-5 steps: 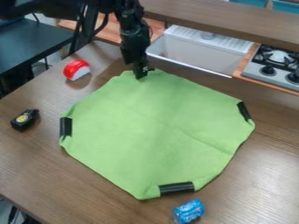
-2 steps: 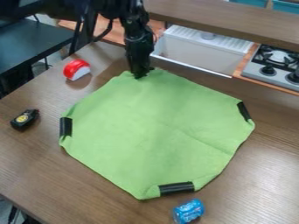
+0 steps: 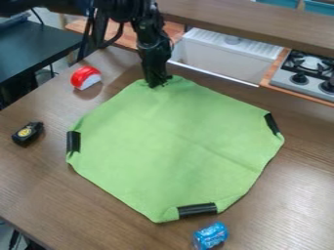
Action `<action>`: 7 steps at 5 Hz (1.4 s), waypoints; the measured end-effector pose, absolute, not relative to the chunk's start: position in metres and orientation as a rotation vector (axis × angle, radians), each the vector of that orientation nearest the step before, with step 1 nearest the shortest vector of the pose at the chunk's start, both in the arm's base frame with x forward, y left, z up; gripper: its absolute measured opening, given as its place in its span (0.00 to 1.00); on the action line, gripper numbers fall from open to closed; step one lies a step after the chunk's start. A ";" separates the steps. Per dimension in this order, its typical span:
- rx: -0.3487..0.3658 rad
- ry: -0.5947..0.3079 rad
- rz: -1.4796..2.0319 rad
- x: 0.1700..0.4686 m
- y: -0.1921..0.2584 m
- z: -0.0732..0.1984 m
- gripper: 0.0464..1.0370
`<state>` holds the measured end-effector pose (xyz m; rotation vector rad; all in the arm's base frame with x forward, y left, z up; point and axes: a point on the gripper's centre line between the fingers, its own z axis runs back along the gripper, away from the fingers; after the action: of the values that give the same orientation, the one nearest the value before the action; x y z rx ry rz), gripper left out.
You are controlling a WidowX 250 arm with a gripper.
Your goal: Fold fabric bottom to right
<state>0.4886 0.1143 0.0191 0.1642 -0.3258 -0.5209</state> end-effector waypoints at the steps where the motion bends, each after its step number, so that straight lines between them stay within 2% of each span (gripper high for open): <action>1: 0.170 -0.362 -0.522 0.478 0.109 0.036 0.00; 2: 0.237 -0.405 -0.537 0.459 0.105 0.060 0.00; 4: 0.175 -0.427 -0.592 0.409 0.063 0.079 0.00; 7: 0.114 -0.371 -0.641 0.322 0.017 0.075 0.00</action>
<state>0.3216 0.0174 0.0752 0.1138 -0.3712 -0.6412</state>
